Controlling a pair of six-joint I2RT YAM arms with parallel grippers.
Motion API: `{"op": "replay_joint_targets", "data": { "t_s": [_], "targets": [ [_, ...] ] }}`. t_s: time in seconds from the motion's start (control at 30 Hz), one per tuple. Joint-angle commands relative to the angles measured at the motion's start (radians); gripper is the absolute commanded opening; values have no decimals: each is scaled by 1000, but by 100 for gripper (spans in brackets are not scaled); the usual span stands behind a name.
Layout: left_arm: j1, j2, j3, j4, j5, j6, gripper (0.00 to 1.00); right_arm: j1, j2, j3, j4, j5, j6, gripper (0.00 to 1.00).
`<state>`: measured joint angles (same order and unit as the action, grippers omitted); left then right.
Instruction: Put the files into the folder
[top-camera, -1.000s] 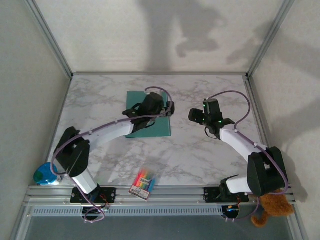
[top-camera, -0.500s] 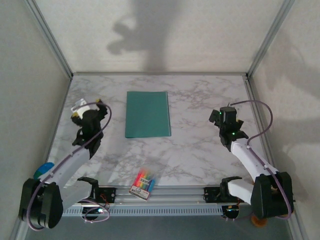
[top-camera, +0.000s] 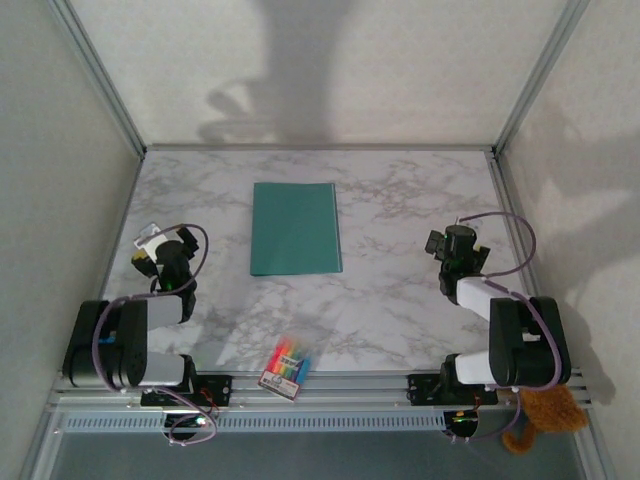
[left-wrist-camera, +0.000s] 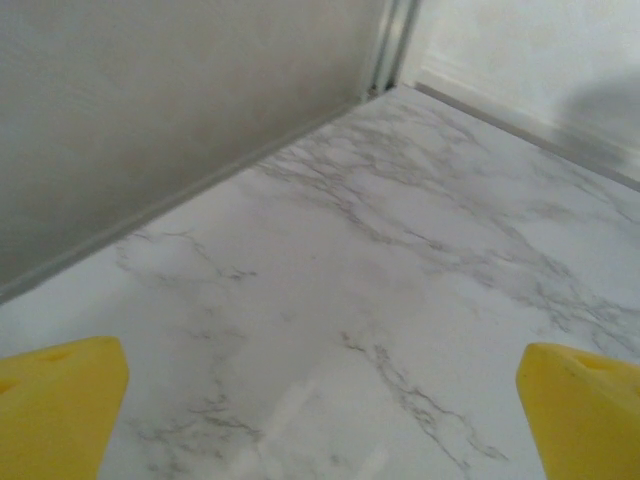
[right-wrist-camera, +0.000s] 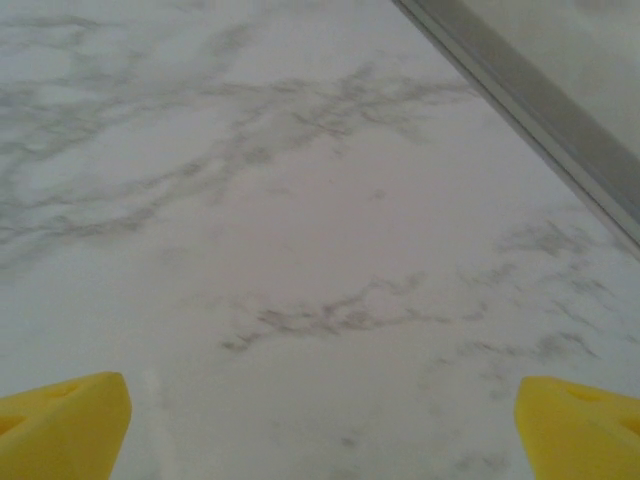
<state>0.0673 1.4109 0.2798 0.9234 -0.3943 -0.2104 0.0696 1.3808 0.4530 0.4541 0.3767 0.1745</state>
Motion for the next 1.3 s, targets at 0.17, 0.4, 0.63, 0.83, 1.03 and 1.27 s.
{"op": "replay_joint_targets", "data": {
  "t_s": [0.17, 0.4, 0.63, 0.83, 1.03, 1.27],
  "targets": [
    [-42, 54, -14, 236, 63, 74, 100, -1, 151, -61, 376, -208, -126, 99],
    [-45, 46, -66, 322, 70, 78, 100, 10, 156, -60, 370, -248, -150, 99],
    [-37, 42, -90, 361, 105, 81, 100, 10, 156, -60, 370, -247, -150, 99],
    [-8, 101, -118, 457, 216, 81, 100, 10, 156, -59, 370, -249, -151, 99],
    [-54, 133, -83, 435, 147, 123, 99, 10, 156, -59, 368, -249, -150, 99],
    [-58, 126, -80, 419, 142, 123, 99, 8, 156, -58, 370, -249, -152, 99]
  ]
}}
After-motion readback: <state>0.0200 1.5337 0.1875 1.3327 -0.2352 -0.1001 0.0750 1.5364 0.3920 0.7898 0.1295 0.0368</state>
